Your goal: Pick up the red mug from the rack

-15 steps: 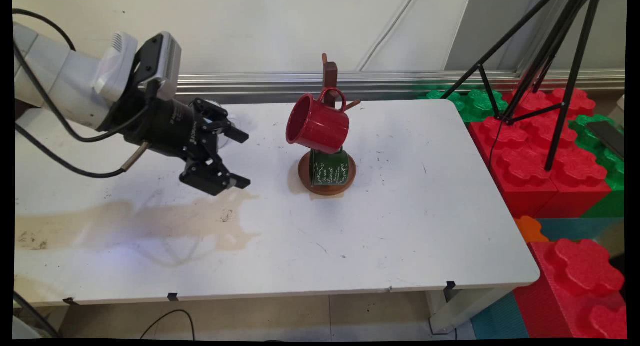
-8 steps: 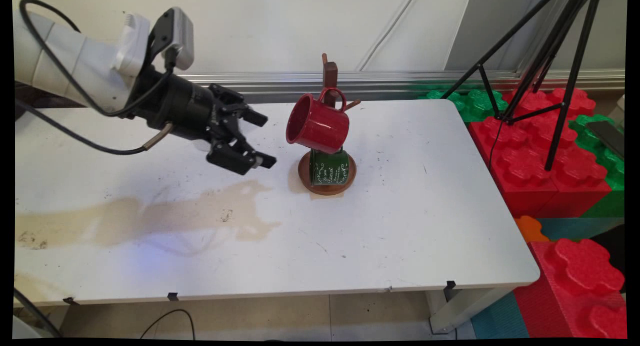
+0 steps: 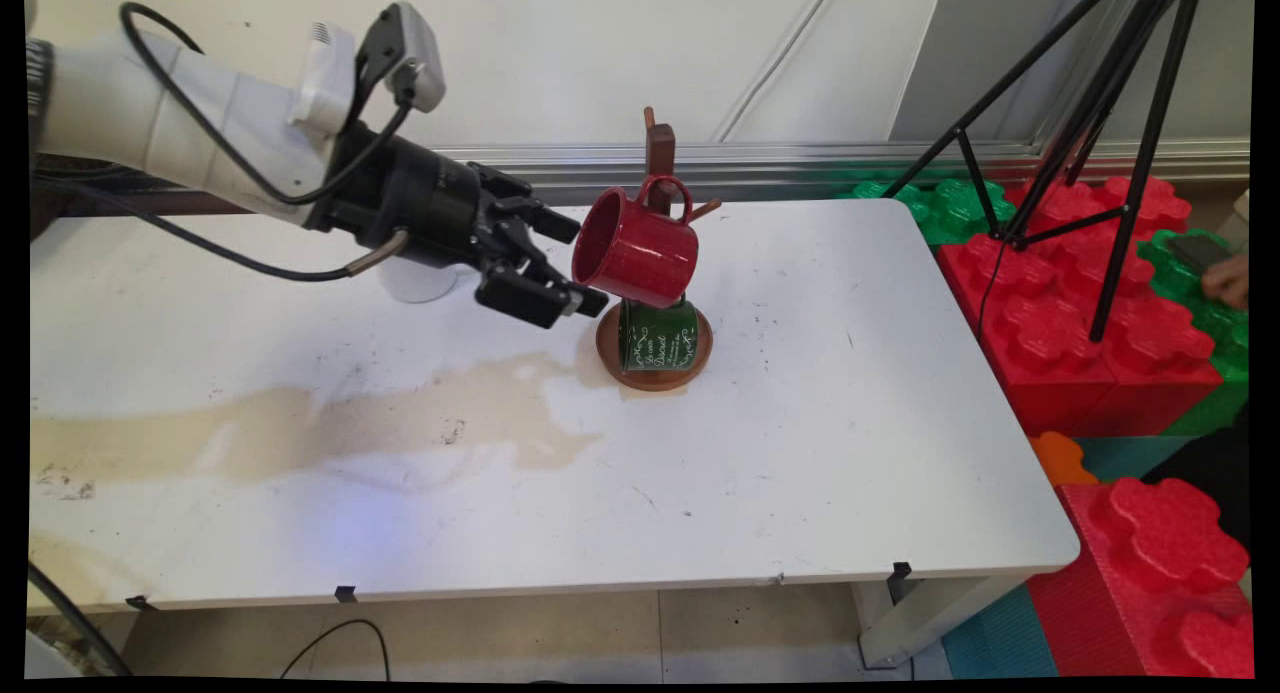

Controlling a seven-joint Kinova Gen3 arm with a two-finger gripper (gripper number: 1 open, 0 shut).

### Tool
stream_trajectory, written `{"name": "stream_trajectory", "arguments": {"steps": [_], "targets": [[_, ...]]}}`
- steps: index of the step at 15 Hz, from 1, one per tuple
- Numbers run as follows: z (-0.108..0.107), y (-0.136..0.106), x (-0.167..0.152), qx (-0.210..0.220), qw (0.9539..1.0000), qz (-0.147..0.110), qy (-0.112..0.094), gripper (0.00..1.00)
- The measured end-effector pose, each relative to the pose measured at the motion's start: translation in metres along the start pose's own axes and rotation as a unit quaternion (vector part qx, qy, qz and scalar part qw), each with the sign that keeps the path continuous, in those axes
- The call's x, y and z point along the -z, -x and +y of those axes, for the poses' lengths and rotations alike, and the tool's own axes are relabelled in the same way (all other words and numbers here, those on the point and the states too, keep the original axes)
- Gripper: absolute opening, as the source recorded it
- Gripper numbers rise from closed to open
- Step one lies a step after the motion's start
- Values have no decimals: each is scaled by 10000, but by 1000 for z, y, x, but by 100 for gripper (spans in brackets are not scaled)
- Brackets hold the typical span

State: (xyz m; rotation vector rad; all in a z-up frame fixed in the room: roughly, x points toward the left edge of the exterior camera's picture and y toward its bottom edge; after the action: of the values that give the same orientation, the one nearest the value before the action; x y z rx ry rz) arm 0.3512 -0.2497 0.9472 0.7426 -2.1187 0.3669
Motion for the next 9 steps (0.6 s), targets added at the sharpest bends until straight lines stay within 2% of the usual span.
{"name": "stream_trajectory", "arguments": {"steps": [9], "targets": [[-5, -3, -33, 445, 9989, 149, -13, 100]]}}
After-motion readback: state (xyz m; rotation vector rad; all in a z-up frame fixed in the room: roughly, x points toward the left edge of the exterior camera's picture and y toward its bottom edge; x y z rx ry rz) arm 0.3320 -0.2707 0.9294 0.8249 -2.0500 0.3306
